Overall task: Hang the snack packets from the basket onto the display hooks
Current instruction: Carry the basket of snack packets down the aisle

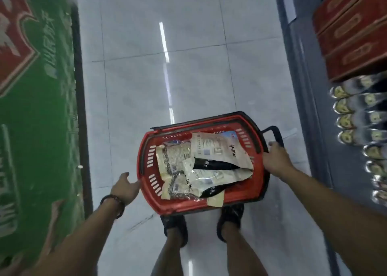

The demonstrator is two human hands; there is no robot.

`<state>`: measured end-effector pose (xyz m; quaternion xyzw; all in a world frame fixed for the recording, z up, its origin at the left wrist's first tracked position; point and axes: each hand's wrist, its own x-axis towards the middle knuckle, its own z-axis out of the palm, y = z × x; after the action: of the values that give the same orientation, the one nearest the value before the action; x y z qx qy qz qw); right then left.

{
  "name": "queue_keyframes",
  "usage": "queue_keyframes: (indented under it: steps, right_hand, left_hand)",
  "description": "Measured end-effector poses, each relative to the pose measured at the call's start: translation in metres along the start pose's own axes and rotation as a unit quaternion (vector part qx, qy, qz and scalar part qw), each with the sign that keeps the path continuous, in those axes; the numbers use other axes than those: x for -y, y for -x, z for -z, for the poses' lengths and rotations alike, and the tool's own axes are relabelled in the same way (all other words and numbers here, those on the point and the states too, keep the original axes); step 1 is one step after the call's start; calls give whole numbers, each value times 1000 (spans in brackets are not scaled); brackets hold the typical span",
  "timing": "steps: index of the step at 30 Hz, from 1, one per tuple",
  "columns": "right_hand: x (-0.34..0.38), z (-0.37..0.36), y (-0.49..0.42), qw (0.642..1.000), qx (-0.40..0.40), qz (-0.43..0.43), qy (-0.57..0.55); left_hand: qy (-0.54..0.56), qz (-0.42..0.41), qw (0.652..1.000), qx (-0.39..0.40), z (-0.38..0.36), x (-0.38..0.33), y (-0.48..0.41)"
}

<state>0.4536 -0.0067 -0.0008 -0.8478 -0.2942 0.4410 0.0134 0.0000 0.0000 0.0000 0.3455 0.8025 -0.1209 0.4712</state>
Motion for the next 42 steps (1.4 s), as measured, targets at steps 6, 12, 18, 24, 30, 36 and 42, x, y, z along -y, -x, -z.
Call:
queue_keyframes:
  steps: [6,12,18,24,30,36,42]
  right_hand:
    - [-12,-36,-50,986,-3,-58,-156]
    - [-25,-26,-31,974,19,-74,-211]
    - [-51,42,78,957,14,-88,-276]
    - [-80,122,241,918,-64,-121,-372]
    - [-132,131,416,827,-187,-147,-509]
    - [-205,82,555,674,-239,-180,-676]
    - [-274,23,704,484,-365,-215,-766]
  left_hand:
    - [175,23,984,9,-30,-8,-60]
    - [220,54,974,20,-27,6,-33]
    - [167,2,986,-22,21,-23,79]
    - [47,-121,991,23,90,-96,196]
    - [-93,-286,951,75,116,-137,297]
    - [-179,-393,892,133,102,-174,416]
    - [-262,-501,806,173,17,-150,541]
